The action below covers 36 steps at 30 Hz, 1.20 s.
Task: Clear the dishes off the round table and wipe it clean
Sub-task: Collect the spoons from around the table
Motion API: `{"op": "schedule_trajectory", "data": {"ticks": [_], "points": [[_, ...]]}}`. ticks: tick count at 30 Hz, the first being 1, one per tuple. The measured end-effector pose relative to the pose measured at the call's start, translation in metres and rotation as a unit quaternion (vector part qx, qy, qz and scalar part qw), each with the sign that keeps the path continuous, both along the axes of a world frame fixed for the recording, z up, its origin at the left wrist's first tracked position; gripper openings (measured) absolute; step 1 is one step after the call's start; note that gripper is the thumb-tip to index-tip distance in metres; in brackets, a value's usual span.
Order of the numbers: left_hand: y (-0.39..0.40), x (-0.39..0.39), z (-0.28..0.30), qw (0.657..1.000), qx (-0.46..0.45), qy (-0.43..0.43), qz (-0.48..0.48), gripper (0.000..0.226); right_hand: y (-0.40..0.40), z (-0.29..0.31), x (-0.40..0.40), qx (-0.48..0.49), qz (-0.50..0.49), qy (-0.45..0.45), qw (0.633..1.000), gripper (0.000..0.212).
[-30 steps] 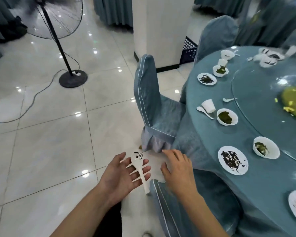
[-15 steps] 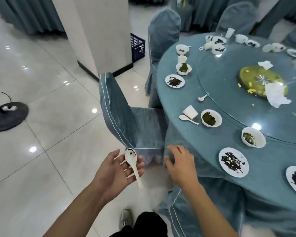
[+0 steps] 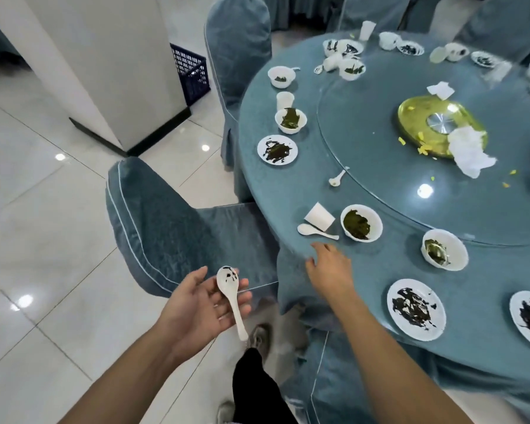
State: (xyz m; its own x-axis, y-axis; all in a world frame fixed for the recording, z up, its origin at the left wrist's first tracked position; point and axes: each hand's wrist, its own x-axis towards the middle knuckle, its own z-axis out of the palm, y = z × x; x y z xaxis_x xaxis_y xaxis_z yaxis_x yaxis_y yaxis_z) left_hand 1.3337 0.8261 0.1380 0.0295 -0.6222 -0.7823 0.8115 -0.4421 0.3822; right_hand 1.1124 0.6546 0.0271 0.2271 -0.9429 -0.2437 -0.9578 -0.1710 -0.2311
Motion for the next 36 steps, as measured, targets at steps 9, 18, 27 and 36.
{"op": "schedule_trajectory", "data": {"ticks": [9, 18, 27, 36], "points": [[-0.093, 0.009, -0.013, 1.0, 0.009, -0.003, -0.028, 0.057, -0.061, -0.032, 0.004, 0.016, 0.006, 0.059, 0.998, 0.046], [-0.143, 0.011, -0.018, 0.998, 0.032, -0.008, -0.048, 0.056, -0.073, -0.046, 0.0, -0.013, 0.013, 0.059, 0.998, 0.024], [-0.203, 0.012, -0.026, 0.996, 0.047, -0.016, -0.072, 0.058, -0.075, -0.044, 0.009, -0.009, -0.045, 0.016, 0.999, 0.013], [-0.263, 0.008, -0.037, 0.995, 0.048, -0.045, -0.069, 0.055, -0.108, 0.049, 0.059, 0.086, -0.213, -0.38, 0.896, 0.005]]}}
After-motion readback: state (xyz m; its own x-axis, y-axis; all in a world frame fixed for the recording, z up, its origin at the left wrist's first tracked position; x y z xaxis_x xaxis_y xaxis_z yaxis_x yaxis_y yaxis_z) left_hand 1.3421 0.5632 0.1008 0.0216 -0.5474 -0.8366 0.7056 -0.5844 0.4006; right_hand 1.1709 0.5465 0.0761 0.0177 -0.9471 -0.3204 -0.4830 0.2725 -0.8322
